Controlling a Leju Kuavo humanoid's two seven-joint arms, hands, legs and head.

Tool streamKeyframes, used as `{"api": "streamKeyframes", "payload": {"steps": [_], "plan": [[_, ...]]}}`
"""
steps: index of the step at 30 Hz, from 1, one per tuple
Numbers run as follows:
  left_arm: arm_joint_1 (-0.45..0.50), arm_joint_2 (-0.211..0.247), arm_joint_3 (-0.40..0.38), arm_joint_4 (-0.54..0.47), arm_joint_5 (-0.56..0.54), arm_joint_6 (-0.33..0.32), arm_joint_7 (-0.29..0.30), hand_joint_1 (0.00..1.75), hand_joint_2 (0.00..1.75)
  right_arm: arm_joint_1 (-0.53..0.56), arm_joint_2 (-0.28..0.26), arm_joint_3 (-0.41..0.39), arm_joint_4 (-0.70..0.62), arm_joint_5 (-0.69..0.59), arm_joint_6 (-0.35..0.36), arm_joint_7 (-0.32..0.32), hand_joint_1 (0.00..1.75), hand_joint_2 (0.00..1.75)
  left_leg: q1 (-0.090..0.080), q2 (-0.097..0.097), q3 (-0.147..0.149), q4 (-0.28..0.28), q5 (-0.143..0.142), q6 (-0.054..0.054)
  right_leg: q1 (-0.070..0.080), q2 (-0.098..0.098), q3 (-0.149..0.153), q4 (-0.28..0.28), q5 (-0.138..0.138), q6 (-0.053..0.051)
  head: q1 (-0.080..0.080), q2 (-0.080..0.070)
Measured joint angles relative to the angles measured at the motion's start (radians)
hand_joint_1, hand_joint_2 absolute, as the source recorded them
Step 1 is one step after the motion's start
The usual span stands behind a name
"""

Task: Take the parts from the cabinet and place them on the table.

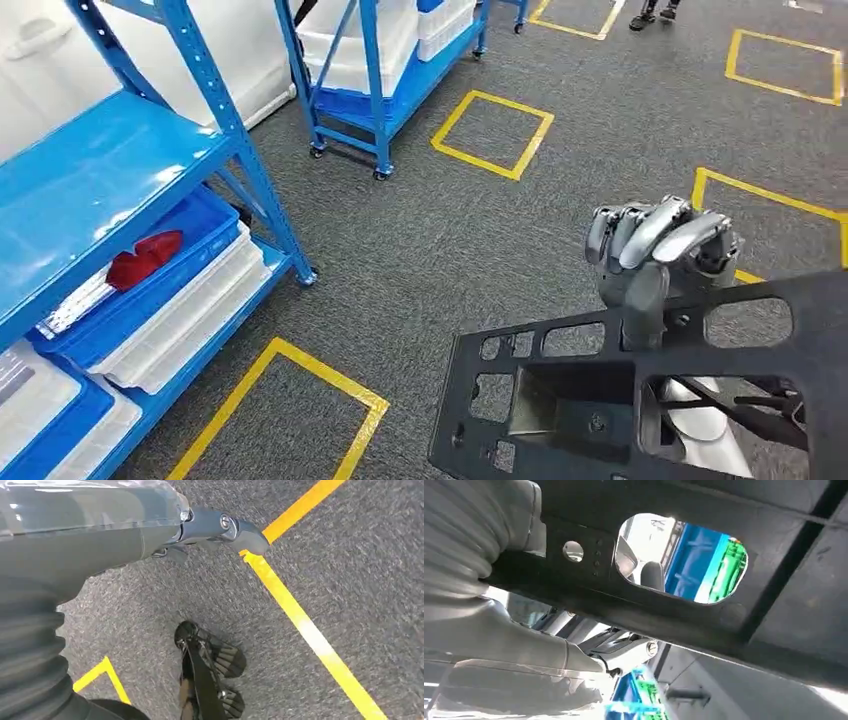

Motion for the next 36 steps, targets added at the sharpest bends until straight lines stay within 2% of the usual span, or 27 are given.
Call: {"api": "streamKeyframes", "payload": {"steps": [1, 2, 3, 4, 7, 8, 9, 10, 12, 13, 14, 15, 16, 17, 18, 19, 22, 23, 25, 27, 28, 29, 30, 32, 33, 34, 36], "plan": [[-0.001, 0.000, 0.000, 0.000, -0.003, 0.000, -0.003, 0.00, 1.75, -0.004, 0.000, 0.000, 0.003, -0.007, 0.001, 0.000, 1.75, 1.75, 0.002, -0.006, 0.038, -0.093, 0.057, 0.002, -0.001, 0.015, 0.002, 0.002, -0.001, 0.002, 0.000, 0.000], [-0.001, 0.000, 0.000, 0.000, -0.005, 0.001, -0.008, 0.00, 1.75, -0.007, 0.000, 0.000, 0.005, -0.009, 0.002, 0.000, 1.75, 1.75, 0.005, -0.032, 0.078, -0.188, 0.108, 0.004, -0.001, 0.028, 0.003, 0.005, -0.002, 0.005, 0.000, 0.000], [0.000, 0.001, 0.000, 0.000, -0.005, 0.000, -0.011, 0.00, 1.75, -0.009, 0.000, 0.000, 0.008, -0.010, 0.004, 0.001, 1.75, 1.75, 0.009, -0.089, 0.097, -0.239, 0.114, 0.007, 0.000, 0.038, -0.001, 0.010, -0.004, 0.010, 0.001, 0.000], [0.000, 0.001, 0.000, 0.000, -0.006, -0.002, -0.013, 0.00, 1.75, -0.012, 0.000, 0.000, 0.010, -0.010, 0.003, 0.002, 1.75, 1.75, 0.012, -0.092, 0.098, -0.258, 0.109, 0.007, 0.001, 0.051, -0.010, 0.018, -0.003, 0.017, 0.002, 0.000], [-0.002, 0.002, 0.000, 0.000, -0.015, -0.006, -0.013, 0.00, 1.75, -0.009, 0.000, 0.003, 0.010, -0.002, -0.004, 0.010, 1.75, 1.75, 0.001, -0.061, 0.101, -0.254, 0.114, 0.024, -0.008, 0.084, -0.020, 0.008, 0.009, 0.041, 0.000, 0.000], [-0.003, 0.002, 0.000, 0.000, -0.016, -0.008, -0.013, 0.00, 1.75, -0.008, -0.002, 0.003, 0.010, 0.001, -0.005, 0.010, 1.75, 1.75, 0.010, -0.047, 0.104, -0.266, 0.122, 0.035, -0.009, 0.076, -0.022, 0.013, 0.005, 0.045, -0.002, 0.000], [-0.003, 0.002, 0.000, 0.000, -0.016, -0.010, -0.013, 0.00, 1.75, -0.010, -0.003, 0.004, 0.010, 0.001, -0.006, 0.010, 1.75, 1.75, 0.007, -0.034, 0.106, -0.269, 0.124, 0.041, -0.004, 0.013, -0.033, 0.040, -0.016, 0.047, 0.002, 0.000], [-0.001, 0.003, 0.000, 0.000, -0.017, -0.011, -0.013, 0.00, 1.75, -0.013, -0.003, 0.006, 0.011, 0.001, -0.008, 0.011, 1.75, 1.75, 0.005, -0.021, 0.105, -0.269, 0.125, 0.044, -0.003, -0.025, -0.063, 0.102, -0.056, 0.052, 0.007, 0.000], [0.004, 0.004, 0.000, 0.000, -0.017, -0.011, -0.013, 0.00, 1.75, -0.009, -0.003, 0.010, 0.013, 0.001, -0.010, 0.011, 1.75, 1.75, -0.001, 0.008, 0.103, -0.269, 0.123, 0.046, -0.009, -0.045, -0.143, 0.270, -0.129, 0.059, 0.006, 0.000], [0.005, 0.004, 0.000, 0.000, -0.017, -0.011, -0.012, 0.00, 1.75, -0.007, -0.003, 0.010, 0.015, 0.001, -0.011, 0.011, 1.75, 1.75, -0.003, 0.021, 0.102, -0.268, 0.122, 0.047, -0.011, -0.047, -0.169, 0.324, -0.144, 0.061, 0.006, 0.000], [0.004, 0.004, 0.000, 0.000, -0.018, -0.011, -0.011, 0.00, 1.75, -0.001, -0.003, 0.011, 0.015, 0.004, -0.013, 0.009, 1.75, 1.75, -0.004, 0.035, 0.102, -0.268, 0.121, 0.047, -0.011, -0.049, -0.171, 0.327, -0.133, 0.061, 0.006, 0.000], [0.004, 0.004, 0.000, 0.000, -0.019, -0.011, -0.010, 0.00, 1.75, 0.003, -0.003, 0.011, 0.015, 0.009, -0.014, 0.006, 1.75, 1.75, -0.004, 0.047, 0.103, -0.268, 0.120, 0.045, -0.011, -0.051, -0.147, 0.285, -0.104, 0.060, 0.007, 0.000], [0.003, 0.004, 0.000, 0.000, -0.025, -0.011, -0.009, 0.00, 1.75, 0.005, -0.003, 0.013, 0.015, 0.023, -0.017, 0.004, 1.75, 1.75, -0.005, 0.060, 0.106, -0.268, 0.118, 0.045, -0.010, -0.059, -0.093, 0.186, -0.058, 0.056, 0.006, 0.000], [0.002, 0.004, 0.000, 0.000, -0.028, -0.013, -0.008, 0.00, 1.75, 0.005, -0.003, 0.014, 0.014, 0.034, -0.021, 0.004, 1.75, 1.75, -0.006, 0.070, 0.109, -0.268, 0.115, 0.042, -0.008, -0.083, -0.035, 0.081, -0.018, 0.051, 0.006, 0.000], [0.002, 0.004, -0.001, 0.000, -0.035, -0.016, -0.007, 0.00, 1.75, 0.005, -0.003, 0.015, 0.011, 0.044, -0.029, 0.005, 1.75, 1.75, -0.009, 0.078, 0.112, -0.268, 0.113, 0.039, 0.000, -0.134, 0.001, 0.009, -0.019, 0.043, 0.006, 0.000], [0.002, 0.004, -0.002, 0.000, -0.039, -0.018, -0.006, 0.00, 1.75, 0.004, -0.003, 0.016, 0.011, 0.049, -0.035, 0.007, 1.75, 1.75, -0.014, 0.086, 0.112, -0.267, 0.109, 0.033, 0.008, -0.133, 0.002, 0.009, -0.018, 0.035, 0.004, 0.000], [-0.001, 0.004, -0.003, 0.000, -0.046, -0.019, 0.002, 0.00, 1.75, 0.003, -0.009, 0.017, 0.011, 0.055, -0.050, 0.012, 1.75, 1.75, -0.010, 0.112, 0.120, -0.272, 0.107, 0.019, 0.013, -0.097, -0.006, 0.008, -0.017, 0.022, 0.004, 0.000], [-0.003, 0.004, -0.004, 0.000, -0.047, -0.019, 0.002, 0.00, 1.75, 0.003, -0.014, 0.017, 0.009, 0.055, -0.054, 0.011, 1.75, 1.75, -0.013, 0.123, 0.125, -0.272, 0.102, 0.010, 0.007, -0.082, 0.003, -0.005, -0.010, 0.012, 0.003, 0.000], [-0.003, 0.003, -0.005, 0.000, -0.047, -0.020, 0.002, 0.00, 1.75, 0.001, -0.017, 0.021, 0.007, 0.054, -0.063, 0.006, 1.75, 1.75, -0.004, 0.034, 0.098, -0.204, 0.055, 0.005, 0.001, -0.067, 0.010, -0.015, -0.003, 0.002, 0.003, 0.000], [0.002, 0.002, -0.005, 0.000, -0.047, -0.016, 0.004, 0.00, 1.75, 0.008, -0.017, 0.032, 0.007, 0.055, -0.069, -0.001, 1.75, 1.75, -0.003, 0.003, 0.012, -0.028, -0.029, 0.000, 0.002, -0.040, 0.008, -0.014, -0.003, -0.001, -0.003, 0.000], [0.005, 0.002, -0.005, 0.000, -0.047, -0.013, 0.005, 0.00, 1.75, 0.012, -0.017, 0.037, 0.007, 0.055, -0.069, -0.003, 1.75, 1.75, -0.003, 0.002, -0.023, 0.038, -0.046, -0.001, 0.003, -0.026, 0.008, -0.013, -0.003, -0.002, -0.003, 0.000], [0.007, 0.002, -0.005, 0.000, -0.045, -0.010, 0.005, 0.00, 1.75, 0.014, -0.017, 0.042, 0.007, 0.055, -0.070, -0.005, 1.75, 1.75, -0.003, 0.001, -0.039, 0.060, -0.037, -0.001, 0.004, -0.011, 0.007, -0.011, -0.003, -0.002, -0.003, 0.000], [0.006, 0.002, -0.005, 0.000, -0.041, -0.008, 0.006, 0.00, 1.75, 0.015, -0.017, 0.044, 0.005, 0.055, -0.070, -0.005, 1.75, 1.75, -0.003, 0.001, -0.030, 0.030, -0.005, 0.000, 0.003, 0.003, 0.008, -0.008, -0.004, -0.001, -0.003, 0.000], [0.005, 0.002, -0.004, 0.000, -0.037, -0.007, 0.010, 0.00, 1.75, 0.018, -0.017, 0.045, -0.005, 0.053, -0.076, -0.002, 1.75, 1.75, 0.000, -0.017, 0.038, -0.131, 0.093, 0.004, 0.002, 0.031, 0.010, -0.003, -0.007, 0.003, -0.003, 0.000], [0.005, 0.002, -0.004, 0.000, -0.039, -0.004, 0.017, 0.00, 1.75, 0.018, -0.017, 0.045, -0.011, 0.051, -0.079, 0.002, 1.75, 1.75, 0.003, -0.055, 0.073, -0.213, 0.132, 0.007, 0.001, 0.043, 0.010, 0.000, -0.009, 0.006, -0.003, 0.000], [0.006, 0.002, -0.004, 0.000, -0.039, -0.002, 0.021, 0.00, 1.75, 0.018, -0.017, 0.045, -0.016, 0.049, -0.081, 0.009, 1.75, 1.75, 0.006, -0.094, 0.089, -0.252, 0.120, 0.009, 0.007, 0.055, 0.004, 0.009, -0.013, 0.013, -0.003, 0.000], [0.005, 0.001, -0.003, 0.000, -0.037, -0.001, 0.019, 0.00, 1.75, 0.023, -0.017, 0.044, -0.026, 0.048, -0.081, 0.016, 1.75, 1.75, 0.003, -0.074, 0.089, -0.253, 0.118, 0.015, -0.002, 0.078, -0.005, 0.007, -0.008, 0.026, -0.003, 0.000]]}}
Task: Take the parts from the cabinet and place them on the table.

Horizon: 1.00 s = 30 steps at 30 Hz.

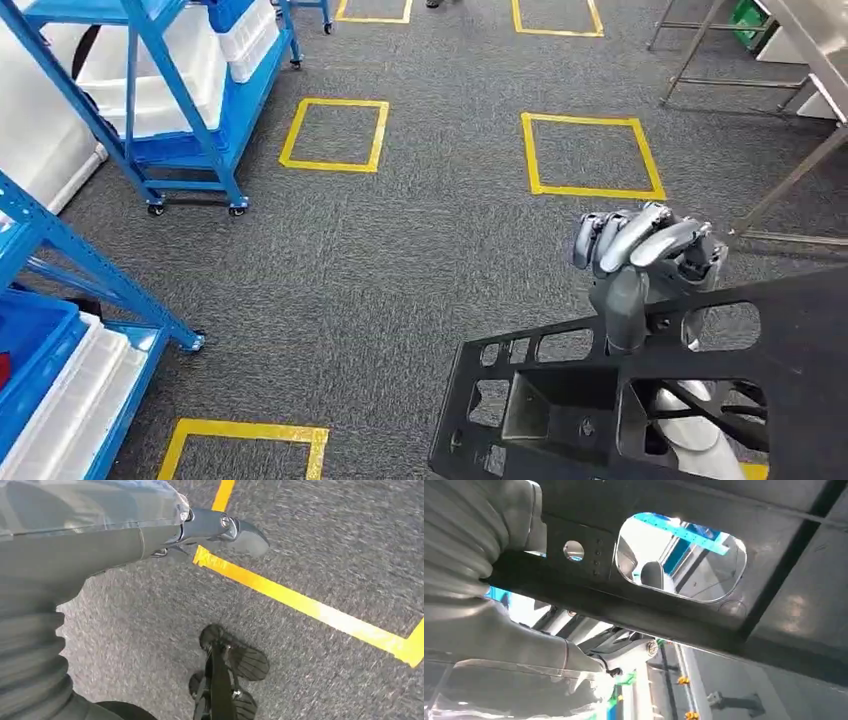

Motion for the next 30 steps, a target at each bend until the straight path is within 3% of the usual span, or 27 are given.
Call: {"api": "streamKeyframes", "payload": {"steps": [2, 3, 4, 6, 7, 8, 9, 10, 11, 12, 13, 17, 18, 19, 20, 22, 23, 24, 25, 26, 27, 28, 29, 30], "plan": [[-0.005, 0.000, 0.000, 0.000, 0.002, -0.006, -0.011, 0.00, 1.75, 0.008, 0.000, -0.002, -0.010, -0.001, 0.002, 0.004, 1.75, 1.75, 0.000, 0.021, 0.005, -0.009, 0.006, 0.014, -0.001, 0.022, -0.005, -0.003, 0.004, 0.014, 0.000, 0.000], [-0.008, -0.003, 0.000, 0.000, 0.001, -0.013, -0.018, 0.00, 1.75, 0.014, 0.000, -0.003, -0.015, 0.000, 0.002, 0.004, 1.75, 1.75, 0.002, 0.039, 0.008, -0.016, 0.012, 0.023, -0.001, -0.025, -0.009, 0.014, -0.008, 0.014, 0.000, 0.000], [-0.006, -0.004, 0.000, 0.000, -0.002, -0.016, -0.021, 0.00, 1.75, 0.014, 0.000, -0.004, -0.018, 0.002, 0.003, 0.005, 1.75, 1.75, 0.000, 0.050, 0.009, -0.019, 0.012, 0.030, 0.004, -0.085, -0.032, 0.058, -0.041, 0.020, 0.009, 0.000], [-0.002, -0.006, 0.000, 0.000, -0.010, -0.016, -0.020, 0.00, 1.75, 0.021, 0.000, -0.006, -0.020, 0.006, 0.007, 0.004, 1.75, 1.75, -0.005, 0.076, 0.008, -0.019, 0.011, 0.033, -0.003, -0.120, -0.106, 0.213, -0.119, 0.030, 0.009, 0.000], [0.000, -0.006, 0.000, 0.000, -0.011, -0.016, -0.021, 0.00, 1.75, 0.030, 0.000, -0.010, -0.021, 0.006, 0.011, 0.003, 1.75, 1.75, -0.006, 0.092, 0.007, -0.019, 0.009, 0.034, -0.006, -0.122, -0.144, 0.290, -0.148, 0.034, 0.010, 0.000], [0.000, -0.006, 0.000, 0.000, -0.012, -0.016, -0.023, 0.00, 1.75, 0.041, -0.002, -0.018, -0.021, 0.004, 0.018, 0.002, 1.75, 1.75, -0.006, 0.105, 0.007, -0.018, 0.008, 0.034, -0.009, -0.123, -0.161, 0.326, -0.152, 0.036, 0.010, 0.000], [0.000, -0.008, 0.000, 0.000, -0.012, -0.017, -0.028, 0.00, 1.75, 0.051, -0.002, -0.026, -0.023, 0.000, 0.024, 0.000, 1.75, 1.75, -0.006, 0.119, 0.008, -0.018, 0.006, 0.033, -0.010, -0.125, -0.151, 0.305, -0.130, 0.038, 0.010, 0.000], [0.000, -0.011, 0.000, 0.000, -0.013, -0.020, -0.031, 0.00, 1.75, 0.057, -0.003, -0.032, -0.027, -0.003, 0.029, -0.003, 1.75, 1.75, -0.006, 0.130, 0.009, -0.018, 0.004, 0.031, -0.010, -0.131, -0.117, 0.241, -0.094, 0.039, 0.010, 0.000], [-0.001, -0.014, 0.000, 0.000, -0.018, -0.025, -0.034, 0.00, 1.75, 0.060, -0.006, -0.038, -0.031, -0.006, 0.035, -0.005, 1.75, 1.75, -0.006, 0.142, 0.012, -0.017, 0.001, 0.028, -0.010, -0.142, -0.062, 0.140, -0.050, 0.037, 0.010, 0.000], [-0.001, -0.015, 0.000, 0.000, -0.020, -0.032, -0.037, 0.00, 1.75, 0.062, -0.010, -0.045, -0.035, -0.010, 0.038, -0.005, 1.75, 1.75, -0.007, 0.151, 0.017, -0.017, -0.002, 0.025, -0.006, -0.182, -0.004, 0.040, -0.014, 0.032, 0.010, 0.000], [0.000, -0.015, 0.000, 0.000, -0.021, -0.036, -0.039, 0.00, 1.75, 0.062, -0.013, -0.053, -0.037, -0.015, 0.040, -0.007, 1.75, 1.75, -0.013, 0.158, 0.021, -0.016, -0.006, 0.019, 0.005, -0.233, 0.017, -0.003, -0.025, 0.020, 0.010, 0.000], [-0.001, -0.016, 0.000, 0.000, -0.027, -0.044, -0.045, 0.00, 1.75, 0.067, -0.037, -0.090, -0.037, -0.040, 0.053, -0.017, 1.75, 1.75, -0.013, 0.201, 0.031, -0.019, -0.014, -0.001, 0.011, -0.179, 0.010, -0.007, -0.016, 0.002, 0.006, 0.000], [-0.003, -0.016, -0.001, 0.000, -0.030, -0.045, -0.045, 0.00, 1.75, 0.068, -0.042, -0.099, -0.038, -0.045, 0.053, -0.019, 1.75, 1.75, -0.008, 0.188, 0.029, -0.011, -0.025, -0.009, -0.002, -0.166, 0.018, -0.017, -0.010, -0.008, 0.005, 0.000], [-0.004, -0.016, -0.001, 0.000, -0.031, -0.045, -0.045, 0.00, 1.75, 0.067, -0.043, -0.105, -0.039, -0.047, 0.056, -0.023, 1.75, 1.75, -0.005, 0.127, 0.019, 0.021, -0.047, -0.012, -0.001, -0.157, 0.021, -0.020, -0.008, -0.014, 0.004, 0.000], [-0.002, -0.016, -0.001, 0.000, -0.033, -0.045, -0.043, 0.00, 1.75, 0.065, -0.045, -0.108, -0.039, -0.048, 0.057, -0.023, 1.75, 1.75, -0.003, 0.093, -0.013, 0.092, -0.087, -0.013, -0.001, -0.147, 0.021, -0.020, -0.009, -0.018, 0.002, 0.000], [0.004, -0.015, -0.001, 0.000, -0.033, -0.043, -0.037, 0.00, 1.75, 0.071, -0.045, -0.108, -0.039, -0.044, 0.061, -0.023, 1.75, 1.75, -0.002, 0.075, -0.100, 0.267, -0.160, -0.018, 0.001, -0.118, 0.022, -0.019, -0.010, -0.022, -0.001, 0.000], [0.006, -0.014, -0.001, 0.000, -0.033, -0.041, -0.034, 0.00, 1.75, 0.073, -0.045, -0.108, -0.037, -0.043, 0.062, -0.024, 1.75, 1.75, -0.002, 0.075, -0.129, 0.316, -0.165, -0.019, 0.002, -0.103, 0.022, -0.017, -0.010, -0.022, -0.002, 0.000], [0.007, -0.014, -0.001, 0.000, -0.033, -0.037, -0.031, 0.00, 1.75, 0.074, -0.045, -0.108, -0.037, -0.040, 0.063, -0.025, 1.75, 1.75, -0.002, 0.075, -0.134, 0.313, -0.146, -0.019, 0.001, -0.088, 0.023, -0.016, -0.010, -0.022, 0.000, 0.000], [0.007, -0.014, -0.001, 0.000, -0.033, -0.034, -0.031, 0.00, 1.75, 0.074, -0.045, -0.108, -0.036, -0.038, 0.064, -0.025, 1.75, 1.75, -0.001, 0.074, -0.115, 0.262, -0.104, -0.018, 0.001, -0.072, 0.025, -0.014, -0.012, -0.020, -0.001, 0.000], [0.006, -0.014, -0.001, 0.000, -0.033, -0.034, -0.031, 0.00, 1.75, 0.073, -0.045, -0.107, -0.036, -0.035, 0.064, -0.025, 1.75, 1.75, 0.000, 0.069, -0.081, 0.180, -0.054, -0.016, 0.000, -0.058, 0.028, -0.012, -0.014, -0.018, -0.002, 0.000], [0.006, -0.013, -0.001, 0.000, -0.033, -0.034, -0.031, 0.00, 1.75, 0.071, -0.045, -0.106, -0.036, -0.032, 0.064, -0.025, 1.75, 1.75, 0.002, 0.047, -0.036, 0.078, -0.001, -0.015, -0.001, -0.044, 0.030, -0.009, -0.017, -0.013, -0.001, 0.000], [0.006, -0.013, -0.001, 0.000, -0.034, -0.034, -0.031, 0.00, 1.75, 0.069, -0.045, -0.106, -0.034, -0.030, 0.065, -0.025, 1.75, 1.75, 0.009, -0.015, -0.013, 0.017, 0.010, -0.013, -0.002, -0.034, 0.026, -0.005, -0.020, -0.008, -0.003, 0.000], [0.006, -0.013, -0.002, 0.000, -0.034, -0.034, -0.032, 0.00, 1.75, 0.065, -0.045, -0.105, -0.032, -0.029, 0.065, -0.025, 1.75, 1.75, 0.012, -0.023, -0.008, -0.002, 0.003, -0.011, 0.001, -0.020, 0.017, 0.005, -0.021, -0.002, -0.002, 0.000], [0.007, -0.013, -0.001, 0.000, -0.034, -0.034, -0.032, 0.00, 1.75, 0.063, -0.045, -0.104, -0.031, -0.029, 0.064, -0.024, 1.75, 1.75, 0.006, -0.014, -0.010, 0.003, 0.003, -0.008, -0.003, -0.010, 0.011, 0.002, -0.017, 0.005, -0.002, 0.000]]}}
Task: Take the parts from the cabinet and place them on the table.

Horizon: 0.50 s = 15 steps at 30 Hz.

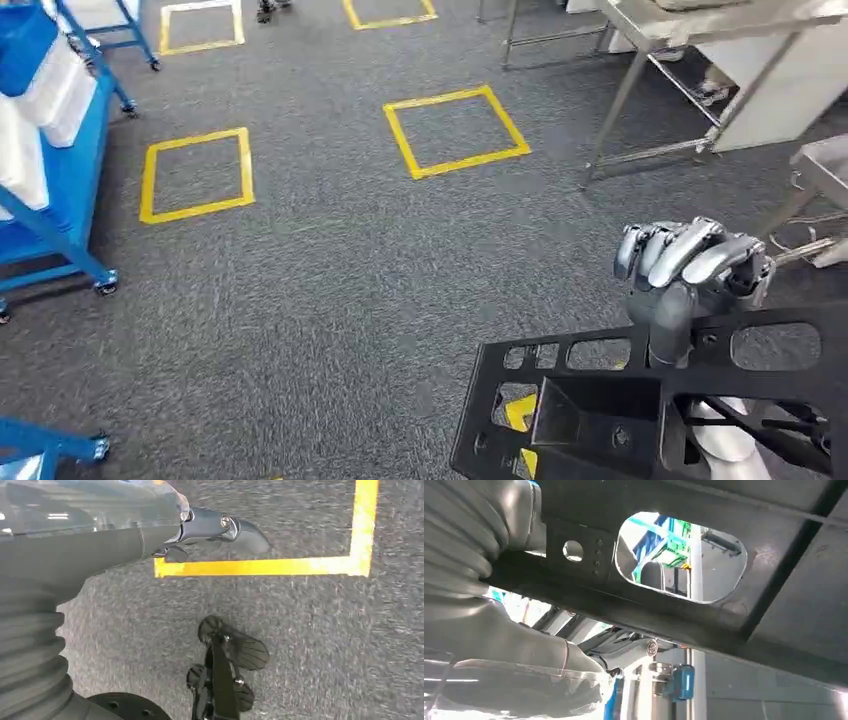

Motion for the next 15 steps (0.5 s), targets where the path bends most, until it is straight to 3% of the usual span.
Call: {"api": "streamKeyframes", "payload": {"steps": [2, 3, 4, 5, 6, 7, 8, 9, 10, 11, 12, 13, 14, 15], "plan": [[-0.003, 0.001, 0.000, 0.000, -0.001, -0.001, -0.003, 0.00, 1.75, -0.001, 0.000, 0.000, 0.004, 0.000, 0.000, 0.000, 1.75, 1.75, -0.006, 0.020, 0.003, 0.000, 0.002, 0.015, -0.005, 0.023, -0.004, -0.005, 0.005, 0.016, -0.002, 0.000], [-0.005, -0.001, 0.000, 0.000, -0.003, -0.004, -0.005, 0.00, 1.75, -0.003, 0.000, 0.000, 0.007, 0.000, 0.000, 0.000, 1.75, 1.75, 0.001, 0.034, 0.007, -0.013, 0.009, 0.025, -0.005, 0.014, -0.005, 0.000, 0.001, 0.018, -0.002, 0.000], [-0.006, 0.000, 0.000, 0.000, -0.004, -0.005, -0.007, 0.00, 1.75, -0.009, 0.000, 0.000, 0.010, 0.000, 0.000, 0.000, 1.75, 1.75, 0.000, 0.047, 0.010, -0.018, 0.011, 0.030, -0.001, -0.053, -0.015, 0.022, -0.016, 0.020, 0.003, 0.000], [-0.005, 0.000, 0.000, 0.000, -0.005, -0.006, -0.008, 0.00, 1.75, -0.018, 0.000, 0.000, 0.012, 0.000, 0.000, 0.001, 1.75, 1.75, -0.002, 0.059, 0.010, -0.018, 0.010, 0.035, -0.001, -0.088, -0.043, 0.078, -0.050, 0.023, 0.006, 0.000], [-0.003, 0.000, 0.000, 0.000, -0.006, -0.006, -0.009, 0.00, 1.75, -0.022, 0.000, 0.000, 0.014, 0.000, 0.000, 0.001, 1.75, 1.75, -0.004, 0.072, 0.010, -0.018, 0.010, 0.037, -0.003, -0.106, -0.081, 0.154, -0.087, 0.027, 0.006, 0.000], [-0.001, 0.001, 0.000, 0.000, -0.006, -0.006, -0.009, 0.00, 1.75, -0.021, 0.000, 0.000, 0.018, 0.000, 0.000, 0.001, 1.75, 1.75, -0.007, 0.086, 0.010, -0.018, 0.008, 0.039, -0.005, -0.111, -0.122, 0.237, -0.119, 0.030, 0.006, 0.000], [0.000, 0.001, 0.000, 0.000, -0.006, -0.006, -0.009, 0.00, 1.75, -0.021, 0.000, 0.001, 0.021, 0.000, 0.000, 0.001, 1.75, 1.75, -0.008, 0.100, 0.010, -0.017, 0.007, 0.039, -0.007, -0.113, -0.153, 0.296, -0.133, 0.033, 0.006, 0.000], [0.000, 0.001, 0.000, 0.000, -0.006, -0.006, -0.009, 0.00, 1.75, -0.021, 0.000, 0.001, 0.024, 0.000, 0.000, 0.001, 1.75, 1.75, -0.009, 0.114, 0.011, -0.017, 0.006, 0.039, -0.008, -0.115, -0.159, 0.303, -0.121, 0.034, 0.006, 0.000], [-0.001, 0.001, 0.000, 0.000, -0.006, -0.006, -0.009, 0.00, 1.75, -0.022, 0.000, 0.001, 0.027, 0.000, 0.000, 0.001, 1.75, 1.75, -0.009, 0.127, 0.012, -0.017, 0.003, 0.038, -0.008, -0.117, -0.138, 0.262, -0.089, 0.034, 0.006, 0.000], [-0.001, 0.001, 0.000, 0.000, -0.006, -0.008, -0.009, 0.00, 1.75, -0.023, 0.000, 0.001, 0.029, 0.000, 0.000, 0.001, 1.75, 1.75, -0.009, 0.138, 0.015, -0.017, 0.000, 0.036, -0.008, -0.124, -0.097, 0.182, -0.046, 0.033, 0.006, 0.000], [-0.002, 0.001, 0.000, 0.000, -0.006, -0.009, -0.009, 0.00, 1.75, -0.025, 0.000, 0.001, 0.030, 0.000, 0.000, 0.001, 1.75, 1.75, -0.009, 0.148, 0.019, -0.016, -0.002, 0.034, -0.006, -0.143, -0.049, 0.093, -0.006, 0.030, 0.006, 0.000], [-0.002, 0.001, 0.000, 0.000, -0.006, -0.010, -0.009, 0.00, 1.75, -0.029, 0.000, 0.001, 0.030, 0.000, 0.000, 0.001, 1.75, 1.75, -0.011, 0.155, 0.023, -0.016, -0.005, 0.030, -0.002, -0.188, -0.006, 0.017, 0.014, 0.024, 0.006, 0.000], [-0.001, 0.001, 0.000, 0.000, -0.006, -0.013, -0.010, 0.00, 1.75, -0.036, 0.000, 0.001, 0.031, 0.000, 0.000, 0.002, 1.75, 1.75, -0.018, 0.164, 0.024, -0.013, -0.010, 0.023, 0.013, -0.207, 0.001, -0.005, -0.001, 0.016, 0.006, 0.000], [-0.001, 0.001, 0.000, 0.000, -0.006, -0.014, -0.012, 0.00, 1.75, -0.040, 0.000, 0.001, 0.034, -0.003, 0.000, 0.002, 1.75, 1.75, -0.018, 0.173, 0.025, -0.014, -0.010, 0.018, 0.012, -0.191, -0.004, -0.003, 0.003, 0.009, 0.003, 0.000]]}}
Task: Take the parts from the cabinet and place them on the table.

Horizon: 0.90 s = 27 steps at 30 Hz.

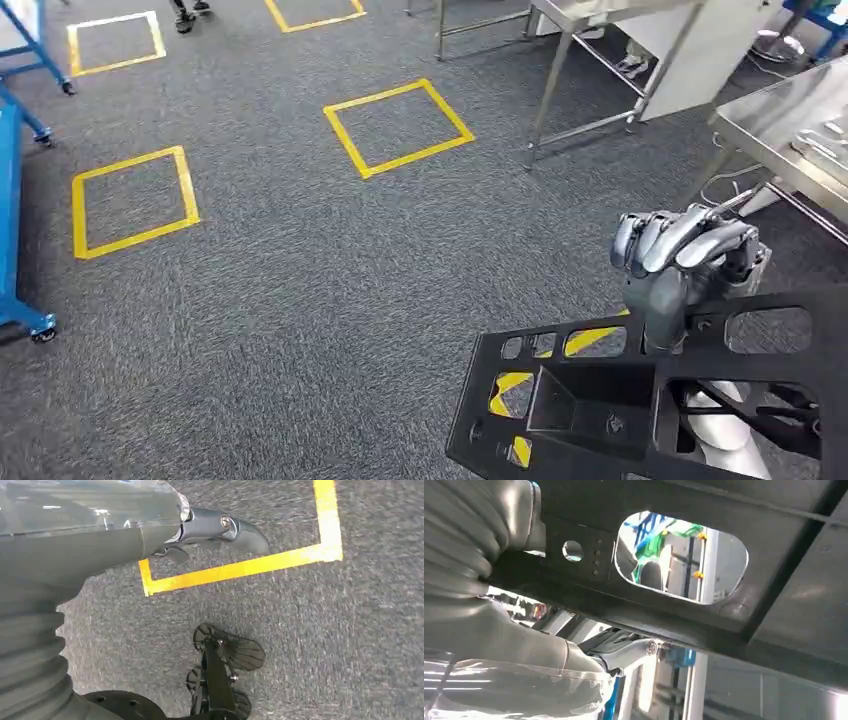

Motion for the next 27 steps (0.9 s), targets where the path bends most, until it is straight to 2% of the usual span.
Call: {"api": "streamKeyframes", "payload": {"steps": [2, 3, 4, 5, 6, 8, 9, 10, 11, 12, 13, 14, 15, 16, 18, 19, 20, 21, 22, 23, 24, 25, 26, 27], "plan": [[-0.002, 0.000, 0.000, 0.000, 0.000, 0.000, -0.002, 0.00, 1.75, -0.003, -0.003, -0.001, 0.011, -0.015, 0.005, 0.000, 1.75, 1.75, 0.001, 0.025, 0.008, -0.004, -0.004, -0.009, 0.003, 0.026, -0.003, 0.000, 0.000, -0.008, 0.001, 0.000], [-0.005, 0.000, 0.000, 0.000, 0.001, 0.000, -0.003, 0.00, 1.75, -0.007, -0.005, -0.001, 0.013, -0.021, 0.006, 0.000, 1.75, 1.75, 0.000, 0.034, 0.012, -0.003, -0.009, -0.018, -0.004, 0.039, 0.001, -0.008, 0.004, -0.016, 0.001, 0.000], [-0.007, 0.002, 0.000, 0.000, 0.002, 0.000, -0.005, 0.00, 1.75, -0.011, -0.005, -0.001, 0.016, -0.026, 0.006, -0.001, 1.75, 1.75, 0.007, -0.008, 0.008, 0.015, -0.023, -0.024, -0.009, 0.046, 0.005, -0.011, 0.007, -0.020, 0.001, 0.000], [-0.007, 0.002, 0.000, 0.000, 0.003, 0.001, -0.008, 0.00, 1.75, -0.022, -0.005, -0.001, 0.022, -0.033, 0.010, -0.003, 1.75, 1.75, 0.007, -0.047, -0.013, 0.061, -0.052, -0.025, -0.010, 0.054, 0.005, -0.012, 0.008, -0.025, -0.002, 0.000], [-0.004, 0.001, 0.000, 0.000, 0.003, 0.001, -0.008, 0.00, 1.75, -0.031, -0.005, -0.001, 0.029, -0.036, 0.012, -0.002, 1.75, 1.75, 0.009, -0.067, -0.051, 0.140, -0.093, -0.027, -0.010, 0.064, 0.004, -0.012, 0.008, -0.032, -0.002, 0.000], [0.005, 0.001, 0.000, 0.000, 0.003, 0.002, -0.008, 0.00, 1.75, -0.034, -0.005, 0.000, 0.041, -0.040, 0.017, -0.002, 1.75, 1.75, 0.009, -0.082, -0.131, 0.295, -0.150, -0.030, -0.008, 0.091, 0.004, -0.011, 0.008, -0.034, -0.002, 0.000], [0.007, 0.001, 0.000, 0.000, 0.003, 0.002, -0.008, 0.00, 1.75, -0.034, -0.005, 0.002, 0.048, -0.041, 0.019, -0.002, 1.75, 1.75, 0.009, -0.082, -0.149, 0.323, -0.147, -0.031, -0.008, 0.104, 0.004, -0.011, 0.008, -0.034, -0.002, 0.000], [0.008, 0.001, 0.000, 0.000, 0.003, 0.002, -0.009, 0.00, 1.75, -0.034, -0.005, 0.002, 0.052, -0.042, 0.020, -0.002, 1.75, 1.75, 0.010, -0.083, -0.145, 0.301, -0.119, -0.030, -0.008, 0.118, 0.005, -0.010, 0.008, -0.033, -0.002, 0.000], [0.007, 0.001, 0.000, 0.000, 0.004, 0.002, -0.009, 0.00, 1.75, -0.035, -0.005, 0.002, 0.054, -0.043, 0.021, -0.002, 1.75, 1.75, 0.011, -0.084, -0.121, 0.242, -0.077, -0.029, -0.008, 0.130, 0.007, -0.008, 0.007, -0.032, -0.003, 0.000], [0.007, 0.001, 0.000, 0.000, 0.004, 0.002, -0.009, 0.00, 1.75, -0.036, -0.005, 0.002, 0.057, -0.045, 0.021, -0.002, 1.75, 1.75, 0.012, -0.094, -0.083, 0.154, -0.027, -0.026, -0.009, 0.143, 0.008, -0.006, 0.006, -0.029, -0.002, 0.000], [0.008, 0.001, 0.000, 0.000, 0.004, 0.002, -0.009, 0.00, 1.75, -0.039, -0.005, 0.002, 0.059, -0.047, 0.021, -0.002, 1.75, 1.75, 0.016, -0.125, -0.046, 0.072, 0.012, -0.025, -0.010, 0.153, 0.008, -0.003, 0.003, -0.025, -0.003, 0.000], [0.008, 0.001, 0.000, 0.000, 0.003, 0.001, -0.010, 0.00, 1.75, -0.043, -0.005, 0.002, 0.062, -0.050, 0.020, -0.002, 1.75, 1.75, 0.018, -0.178, -0.029, 0.027, 0.010, -0.021, -0.005, 0.164, 0.002, 0.007, -0.001, -0.018, -0.003, 0.000], [0.008, 0.001, 0.001, 0.000, 0.004, 0.001, -0.011, 0.00, 1.75, -0.046, -0.006, 0.002, 0.065, -0.053, 0.019, 0.000, 1.75, 1.75, 0.021, -0.169, -0.025, 0.022, 0.004, -0.019, -0.008, 0.179, -0.005, 0.009, 0.001, -0.012, -0.002, 0.000], [0.009, 0.001, 0.001, 0.000, 0.005, 0.001, -0.015, 0.00, 1.75, -0.047, -0.006, 0.002, 0.067, -0.056, 0.019, 0.000, 1.75, 1.75, 0.017, -0.159, -0.025, 0.022, 0.003, -0.014, -0.012, 0.187, -0.009, 0.007, 0.003, -0.006, -0.004, 0.000], [0.007, 0.001, 0.001, 0.000, 0.006, 0.001, -0.018, 0.00, 1.75, -0.048, -0.008, 0.000, 0.070, -0.061, 0.019, 0.000, 1.75, 1.75, 0.016, -0.139, -0.022, 0.014, 0.009, 0.001, -0.012, 0.210, -0.013, 0.003, 0.008, 0.011, -0.003, 0.000], [0.005, -0.003, 0.001, 0.000, 0.007, -0.001, -0.019, 0.00, 1.75, -0.047, -0.010, -0.001, 0.070, -0.064, 0.019, 0.000, 1.75, 1.75, 0.020, -0.123, -0.018, 0.005, 0.014, 0.010, -0.015, 0.172, -0.014, 0.015, 0.000, 0.012, -0.004, 0.000], [0.006, -0.002, 0.001, 0.000, 0.007, -0.002, -0.021, 0.00, 1.75, -0.054, -0.013, -0.002, 0.070, -0.066, 0.019, 0.000, 1.75, 1.75, 0.018, -0.112, -0.015, 0.001, 0.015, 0.015, -0.009, 0.118, -0.033, 0.051, -0.027, 0.015, 0.008, 0.000], [0.008, -0.002, 0.001, 0.000, 0.007, -0.002, -0.021, 0.00, 1.75, -0.059, -0.014, -0.002, 0.072, -0.068, 0.019, 0.000, 1.75, 1.75, 0.017, -0.101, -0.016, 0.001, 0.014, 0.017, -0.010, 0.092, -0.066, 0.118, -0.065, 0.019, 0.010, 0.000], [0.011, -0.002, 0.001, 0.000, 0.007, -0.002, -0.021, 0.00, 1.75, -0.059, -0.014, -0.002, 0.073, -0.068, 0.019, 0.000, 1.75, 1.75, 0.015, -0.088, -0.016, 0.001, 0.012, 0.020, -0.012, 0.081, -0.107, 0.203, -0.103, 0.023, 0.010, 0.000], [0.012, -0.002, 0.002, 0.000, 0.007, -0.002, -0.021, 0.00, 1.75, -0.058, -0.014, -0.002, 0.076, -0.068, 0.020, 0.000, 1.75, 1.75, 0.013, -0.073, -0.016, 0.002, 0.010, 0.021, -0.015, 0.079, -0.146, 0.280, -0.130, 0.026, 0.010, 0.000], [0.011, -0.002, 0.002, 0.000, 0.008, -0.002, -0.021, 0.00, 1.75, -0.057, -0.014, -0.002, 0.079, -0.069, 0.021, 0.000, 1.75, 1.75, 0.012, -0.059, -0.016, 0.002, 0.009, 0.021, -0.017, 0.078, -0.167, 0.319, -0.133, 0.028, 0.010, 0.000], [0.011, -0.002, 0.002, 0.000, 0.008, -0.002, -0.021, 0.00, 1.75, -0.057, -0.014, -0.002, 0.081, -0.071, 0.021, 0.000, 1.75, 1.75, 0.012, -0.047, -0.014, 0.002, 0.006, 0.021, -0.018, 0.076, -0.162, 0.305, -0.113, 0.028, 0.010, 0.000], [0.011, -0.002, 0.002, 0.000, 0.008, -0.002, -0.020, 0.00, 1.75, -0.057, -0.015, -0.002, 0.082, -0.071, 0.021, 0.000, 1.75, 1.75, 0.011, -0.036, -0.010, 0.002, 0.004, 0.019, -0.018, 0.072, -0.133, 0.249, -0.077, 0.027, 0.010, 0.000], [0.010, -0.004, 0.002, 0.000, 0.008, -0.002, -0.020, 0.00, 1.75, -0.058, -0.016, -0.002, 0.081, -0.072, 0.022, 0.000, 1.75, 1.75, 0.011, -0.025, -0.006, 0.002, 0.000, 0.017, -0.017, 0.062, -0.086, 0.161, -0.034, 0.024, 0.010, 0.000]]}}
